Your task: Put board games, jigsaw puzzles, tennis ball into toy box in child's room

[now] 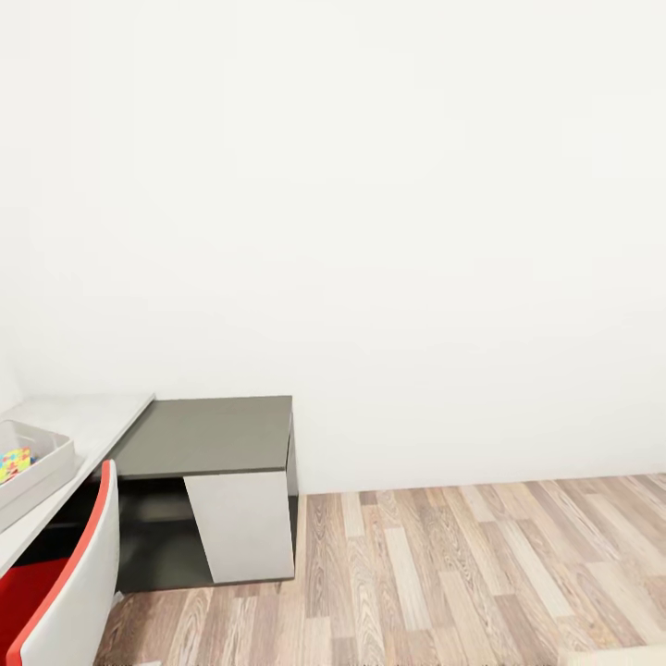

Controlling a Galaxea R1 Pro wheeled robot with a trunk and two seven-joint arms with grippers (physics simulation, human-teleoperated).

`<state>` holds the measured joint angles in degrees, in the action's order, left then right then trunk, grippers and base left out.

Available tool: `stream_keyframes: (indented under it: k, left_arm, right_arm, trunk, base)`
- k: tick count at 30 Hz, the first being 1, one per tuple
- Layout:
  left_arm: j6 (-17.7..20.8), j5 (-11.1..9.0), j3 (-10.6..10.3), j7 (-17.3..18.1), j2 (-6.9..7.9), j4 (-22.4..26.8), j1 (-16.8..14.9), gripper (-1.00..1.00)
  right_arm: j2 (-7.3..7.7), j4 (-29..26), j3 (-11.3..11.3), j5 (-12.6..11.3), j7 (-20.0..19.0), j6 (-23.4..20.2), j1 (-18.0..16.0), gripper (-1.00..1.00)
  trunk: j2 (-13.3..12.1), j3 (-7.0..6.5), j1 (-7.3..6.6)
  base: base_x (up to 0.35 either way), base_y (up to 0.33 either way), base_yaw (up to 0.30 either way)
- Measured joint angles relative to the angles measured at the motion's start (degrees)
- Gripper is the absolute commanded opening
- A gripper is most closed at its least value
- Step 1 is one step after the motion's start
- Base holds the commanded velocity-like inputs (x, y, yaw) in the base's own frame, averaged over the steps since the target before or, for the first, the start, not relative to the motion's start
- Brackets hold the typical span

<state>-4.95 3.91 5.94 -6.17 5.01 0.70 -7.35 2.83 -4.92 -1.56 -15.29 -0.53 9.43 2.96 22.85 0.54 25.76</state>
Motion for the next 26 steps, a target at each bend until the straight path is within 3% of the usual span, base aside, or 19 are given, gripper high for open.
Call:
stream_keyframes:
  k: [6,17,26]
  left_arm:
    - [-0.1,0.1,0.2,0.0,-0.03,0.1,0.0,1.00]
    - [-0.1,-0.1,0.5,0.0,-0.08,0.3,0.0,1.00]
    - [-0.1,0.0,0.5,0.0,-0.05,0.3,0.0,1.00]
  right_arm:
    - [0.58,0.0,0.0,0.1,0.4,0.0,0.0,1.00]
    - [-0.23,0.0,-0.2,0.1,0.4,0.0,0.0,1.00]
    - [0.18,-0.1,0.0,0.2,0.4,0.0,0.0,1.00]
  trunk:
    - [0.0,0.11,0.00]
    - [0.0,0.13,0.00]
    - [0.0,0.13,0.00]
  base:
    - [0.000,0.000,0.000]
    - [0.000,0.000,0.000]
    - [0.000,0.000,0.000]
